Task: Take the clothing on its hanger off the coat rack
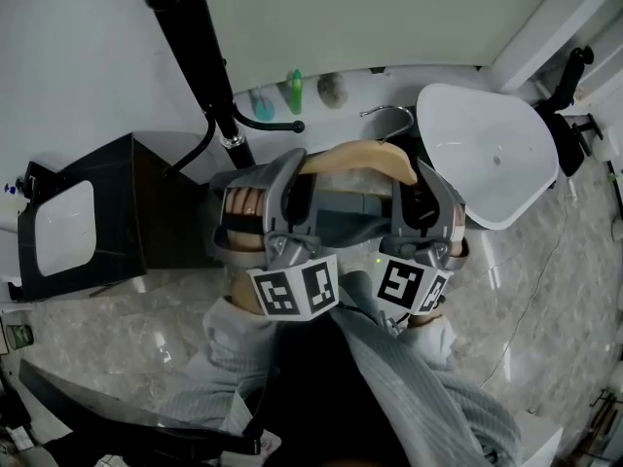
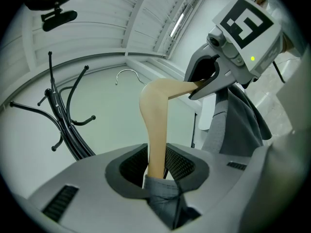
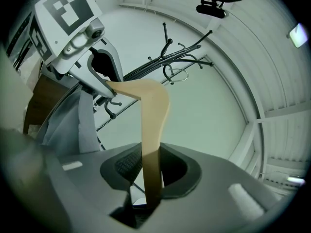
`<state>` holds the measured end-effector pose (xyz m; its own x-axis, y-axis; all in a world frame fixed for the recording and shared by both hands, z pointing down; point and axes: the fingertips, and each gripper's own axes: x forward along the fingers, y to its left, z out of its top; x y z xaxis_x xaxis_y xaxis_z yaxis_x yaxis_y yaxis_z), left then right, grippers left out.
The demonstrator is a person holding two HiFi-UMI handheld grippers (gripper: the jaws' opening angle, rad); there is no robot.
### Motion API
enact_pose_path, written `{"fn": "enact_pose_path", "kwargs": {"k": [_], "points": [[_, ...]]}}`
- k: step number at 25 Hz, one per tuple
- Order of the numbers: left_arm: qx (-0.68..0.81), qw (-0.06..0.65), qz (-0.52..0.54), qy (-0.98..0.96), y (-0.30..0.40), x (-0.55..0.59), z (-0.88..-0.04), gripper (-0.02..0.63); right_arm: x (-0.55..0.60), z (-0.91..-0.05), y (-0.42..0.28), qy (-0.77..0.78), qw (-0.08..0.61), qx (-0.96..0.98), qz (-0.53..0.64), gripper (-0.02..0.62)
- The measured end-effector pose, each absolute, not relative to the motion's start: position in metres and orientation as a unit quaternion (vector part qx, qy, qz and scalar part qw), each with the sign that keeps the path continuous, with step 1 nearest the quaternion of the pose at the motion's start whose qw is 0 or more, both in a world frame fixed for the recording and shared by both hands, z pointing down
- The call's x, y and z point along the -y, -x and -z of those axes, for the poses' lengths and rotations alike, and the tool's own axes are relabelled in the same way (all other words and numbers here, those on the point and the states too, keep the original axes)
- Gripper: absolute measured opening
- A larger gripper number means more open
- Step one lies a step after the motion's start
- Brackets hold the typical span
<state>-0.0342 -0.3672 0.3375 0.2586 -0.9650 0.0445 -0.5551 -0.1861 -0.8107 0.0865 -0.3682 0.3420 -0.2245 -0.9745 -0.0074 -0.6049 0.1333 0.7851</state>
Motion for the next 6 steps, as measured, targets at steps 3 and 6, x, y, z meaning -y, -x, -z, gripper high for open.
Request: {"fn": "enact_pose_path", "kwargs": {"k": [3, 6], "points": [[-0.529, 0.348, 0.29, 0.718, 0.0298, 0.3633, -0.3388, 0.11, 0.3629, -0.3427, -0.0914, -0.566, 0.273, 0.7, 0.338, 0.087], [-0.521, 0.354, 0.287, 0.722, 0.0247, 0.3618, -0.3367, 0.11, 0.3589, -0.3413, -0.097, -0.576, 0.273, 0.694, 0.334, 0.087]]}}
